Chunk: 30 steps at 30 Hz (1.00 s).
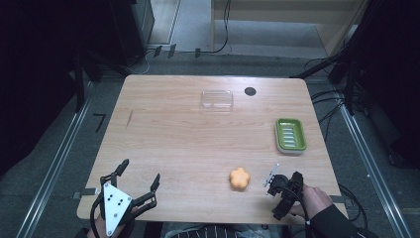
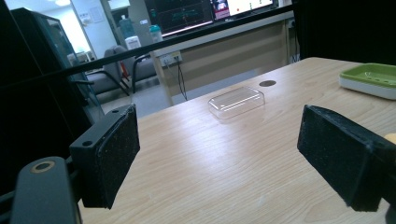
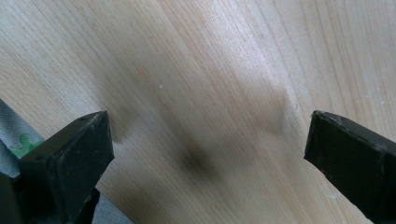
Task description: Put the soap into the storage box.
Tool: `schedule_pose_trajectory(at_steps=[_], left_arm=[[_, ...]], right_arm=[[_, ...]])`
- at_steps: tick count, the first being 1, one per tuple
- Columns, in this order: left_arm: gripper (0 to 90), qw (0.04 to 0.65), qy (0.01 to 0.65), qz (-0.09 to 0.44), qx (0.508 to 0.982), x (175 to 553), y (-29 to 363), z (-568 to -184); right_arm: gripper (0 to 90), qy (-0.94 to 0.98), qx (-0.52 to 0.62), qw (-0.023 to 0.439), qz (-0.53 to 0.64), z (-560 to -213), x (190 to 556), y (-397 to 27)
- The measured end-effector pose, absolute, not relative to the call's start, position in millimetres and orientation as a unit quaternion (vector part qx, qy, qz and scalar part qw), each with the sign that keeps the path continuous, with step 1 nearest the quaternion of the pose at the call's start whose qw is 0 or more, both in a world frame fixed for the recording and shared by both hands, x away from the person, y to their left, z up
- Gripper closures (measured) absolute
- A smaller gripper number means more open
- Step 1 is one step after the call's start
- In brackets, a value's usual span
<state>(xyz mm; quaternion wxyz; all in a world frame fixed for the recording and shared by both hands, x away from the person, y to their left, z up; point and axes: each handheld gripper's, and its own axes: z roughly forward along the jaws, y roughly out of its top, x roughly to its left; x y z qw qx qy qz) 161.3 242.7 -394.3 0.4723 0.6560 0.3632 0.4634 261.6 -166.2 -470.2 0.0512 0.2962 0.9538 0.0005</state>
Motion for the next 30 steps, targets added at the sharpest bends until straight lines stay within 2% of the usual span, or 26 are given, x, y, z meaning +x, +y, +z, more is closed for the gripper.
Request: schedule_pose_trajectory(at_steps=[14, 30], left_arm=[[13.0, 0.471, 0.366, 0.462, 0.656, 163.0, 241.7, -394.1], [13.0, 0.47, 0.375, 0.462, 0.652, 160.4, 248.0, -394.7]], right_arm=[[1.3, 0.952, 0.299, 0.059, 0.019, -467.5, 262.6, -163.5], [1.0, 0.956, 0.282, 0.068, 0.034, -460.7, 270.7, -139.7]])
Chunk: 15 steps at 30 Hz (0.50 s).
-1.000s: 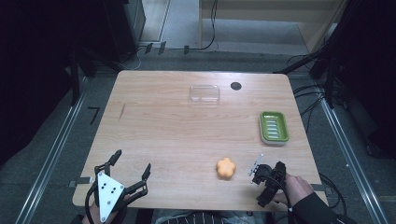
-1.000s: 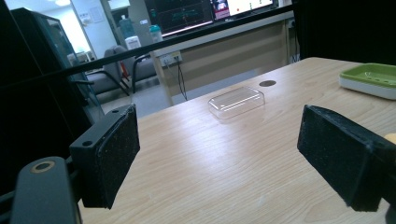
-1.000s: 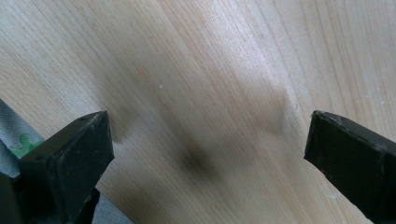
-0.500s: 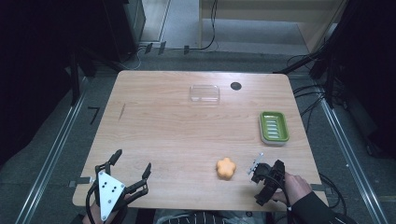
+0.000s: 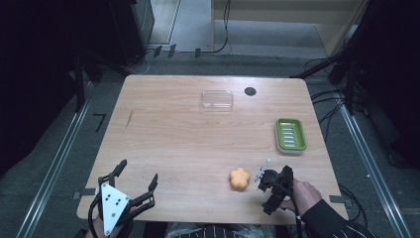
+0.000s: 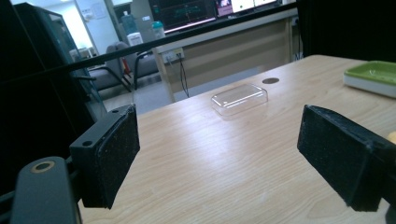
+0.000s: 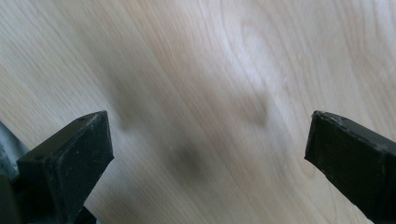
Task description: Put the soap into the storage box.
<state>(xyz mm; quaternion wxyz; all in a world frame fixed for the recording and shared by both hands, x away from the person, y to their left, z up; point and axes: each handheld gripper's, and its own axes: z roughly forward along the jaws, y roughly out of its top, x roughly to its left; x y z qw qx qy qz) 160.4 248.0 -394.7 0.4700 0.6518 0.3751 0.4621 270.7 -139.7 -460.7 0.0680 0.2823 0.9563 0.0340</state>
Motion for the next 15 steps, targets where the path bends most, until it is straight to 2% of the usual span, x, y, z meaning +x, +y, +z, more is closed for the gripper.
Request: schedule_pose_trajectory(at_steps=[15], left_arm=[[13.0, 0.469, 0.37, 0.466, 0.652, 158.0, 248.8, -395.1]], right_arm=[[1.0, 0.958, 0.275, 0.06, 0.058, -455.8, 282.7, -113.3]])
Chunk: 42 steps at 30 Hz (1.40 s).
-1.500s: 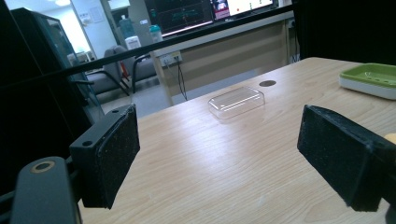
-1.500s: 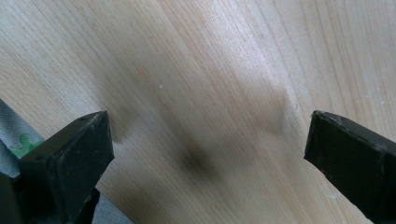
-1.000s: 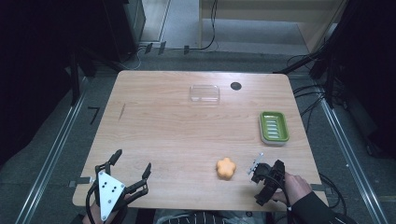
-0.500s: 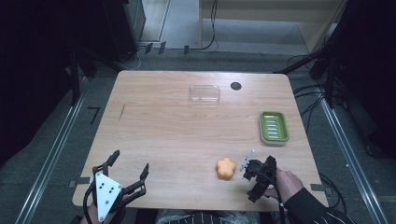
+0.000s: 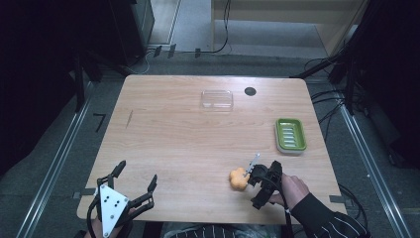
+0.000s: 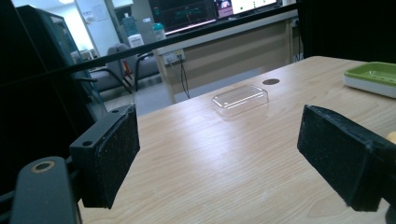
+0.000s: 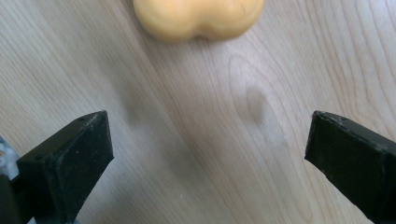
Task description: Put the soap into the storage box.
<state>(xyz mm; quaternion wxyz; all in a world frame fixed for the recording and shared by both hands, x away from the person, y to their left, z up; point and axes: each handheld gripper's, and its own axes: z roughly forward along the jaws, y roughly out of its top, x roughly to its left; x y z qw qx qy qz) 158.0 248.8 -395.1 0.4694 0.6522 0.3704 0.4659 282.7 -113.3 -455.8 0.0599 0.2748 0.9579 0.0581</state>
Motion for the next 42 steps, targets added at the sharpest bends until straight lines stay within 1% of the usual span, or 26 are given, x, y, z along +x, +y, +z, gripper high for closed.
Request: schedule_pose_trajectory(at_steps=[3, 6, 9, 16, 24, 25, 27, 29, 31, 32, 34, 37, 40, 42], left_arm=[[13.0, 0.471, 0.375, 0.465, 0.649, 158.9, 249.1, -394.9], [13.0, 0.466, 0.366, 0.464, 0.658, 159.8, 247.0, -395.6], [13.0, 0.47, 0.373, 0.464, 0.652, 159.3, 248.8, -395.0], [13.0, 0.47, 0.369, 0.463, 0.655, 160.7, 247.1, -395.4], [13.0, 0.469, 0.368, 0.462, 0.657, 161.9, 247.0, -395.6], [13.0, 0.47, 0.368, 0.461, 0.657, 162.2, 247.0, -395.6], [13.0, 0.468, 0.369, 0.46, 0.658, 163.0, 247.0, -396.0], [13.0, 0.468, 0.37, 0.46, 0.658, 163.0, 247.6, -395.9], [13.0, 0.47, 0.371, 0.461, 0.655, 162.4, 248.5, -395.8], [13.0, 0.47, 0.373, 0.461, 0.654, 162.3, 248.6, -395.8], [13.0, 0.47, 0.371, 0.461, 0.655, 162.1, 248.6, -395.8], [13.0, 0.468, 0.371, 0.461, 0.656, 162.3, 248.4, -395.9], [13.0, 0.47, 0.371, 0.462, 0.655, 161.6, 248.6, -395.7], [13.0, 0.469, 0.37, 0.462, 0.655, 161.3, 248.5, -395.6]], right_arm=[[0.9, 0.958, 0.274, 0.061, 0.06, -455.7, 285.3, -110.9], [0.0, 0.957, 0.277, 0.05, 0.065, -457.8, 290.0, -107.0], [0.0, 0.957, 0.279, 0.046, 0.065, -457.8, 293.1, -102.0], [0.0, 0.956, 0.282, 0.036, 0.07, -457.5, 299.3, -91.0], [0.2, 0.955, 0.287, 0.039, 0.066, -460.6, 307.3, -80.9], [2.1, 0.955, 0.286, 0.039, 0.063, -460.5, 308.5, -79.7], [14.6, 0.956, 0.285, 0.036, 0.067, -460.5, 311.4, -77.3], [16.4, 0.955, 0.285, 0.033, 0.068, -460.8, 313.3, -74.3], [23.0, 0.957, 0.278, 0.036, 0.069, -460.4, 314.4, -71.3], [24.6, 0.959, 0.274, 0.034, 0.064, -459.9, 314.8, -70.7], [25.8, 0.959, 0.273, 0.033, 0.065, -459.8, 314.6, -69.7], [31.5, 0.962, 0.264, 0.031, 0.063, -459.6, 314.7, -67.4], [34.5, 0.964, 0.26, 0.034, 0.054, -460.6, 314.4, -66.2], [39.6, 0.964, 0.258, 0.03, 0.052, -461.1, 314.2, -66.8]])
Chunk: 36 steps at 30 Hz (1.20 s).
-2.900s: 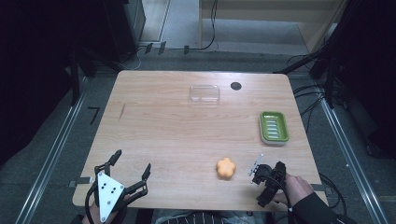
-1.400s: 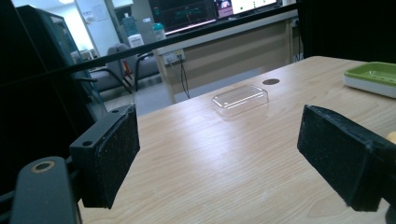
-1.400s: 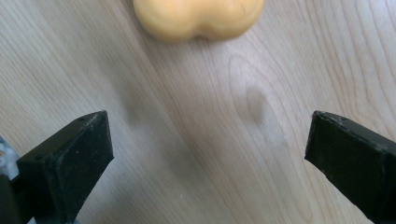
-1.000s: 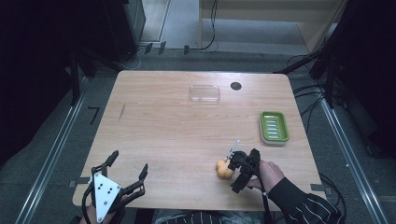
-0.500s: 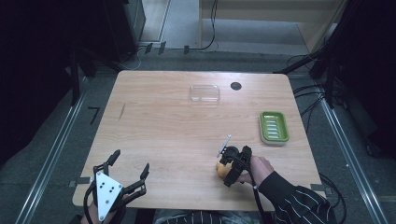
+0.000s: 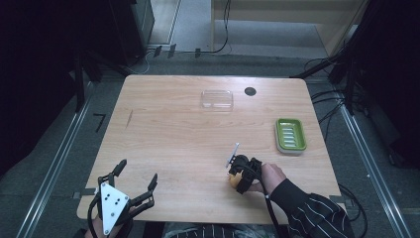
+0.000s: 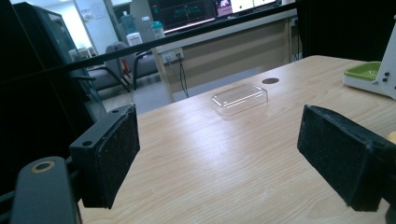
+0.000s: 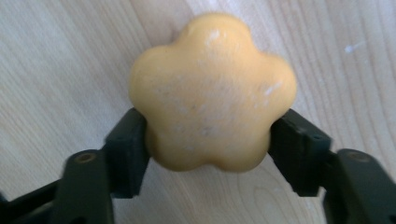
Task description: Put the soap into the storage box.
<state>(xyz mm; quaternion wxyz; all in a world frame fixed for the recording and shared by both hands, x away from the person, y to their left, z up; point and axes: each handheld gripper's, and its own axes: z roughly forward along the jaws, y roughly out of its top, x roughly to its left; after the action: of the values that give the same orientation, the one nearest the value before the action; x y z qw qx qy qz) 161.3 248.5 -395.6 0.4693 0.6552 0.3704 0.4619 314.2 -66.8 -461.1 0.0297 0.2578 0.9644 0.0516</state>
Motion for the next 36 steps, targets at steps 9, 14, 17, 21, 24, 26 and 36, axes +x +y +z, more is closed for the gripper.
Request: schedule_pose_trajectory(at_steps=[9, 14, 17, 21, 24, 26, 36], left_arm=[[13.0, 0.469, 0.37, 0.461, 0.656, 161.1, 248.4, -395.4], [13.0, 0.471, 0.369, 0.461, 0.655, 161.8, 248.4, -395.6], [13.0, 0.47, 0.37, 0.461, 0.655, 162.1, 248.5, -395.8], [13.0, 0.471, 0.37, 0.461, 0.655, 161.6, 249.1, -395.5], [13.0, 0.471, 0.371, 0.461, 0.654, 162.0, 248.6, -395.6], [13.0, 0.47, 0.37, 0.462, 0.655, 161.8, 247.8, -395.7], [13.0, 0.471, 0.369, 0.462, 0.655, 161.6, 247.0, -395.5]], right_arm=[[40.3, 0.966, 0.249, 0.04, 0.055, -462.7, 311.3, -67.9], [40.3, 0.966, 0.247, 0.038, 0.062, -463.0, 311.8, -69.6], [40.4, 0.967, 0.245, 0.042, 0.061, -462.6, 311.2, -69.2], [40.4, 0.966, 0.246, 0.048, 0.06, -462.2, 311.1, -69.9], [40.4, 0.966, 0.246, 0.05, 0.062, -461.5, 310.9, -72.1], [40.4, 0.965, 0.25, 0.051, 0.065, -460.8, 310.0, -73.1], [40.4, 0.963, 0.251, 0.058, 0.074, -454.7, 307.9, -78.1]])
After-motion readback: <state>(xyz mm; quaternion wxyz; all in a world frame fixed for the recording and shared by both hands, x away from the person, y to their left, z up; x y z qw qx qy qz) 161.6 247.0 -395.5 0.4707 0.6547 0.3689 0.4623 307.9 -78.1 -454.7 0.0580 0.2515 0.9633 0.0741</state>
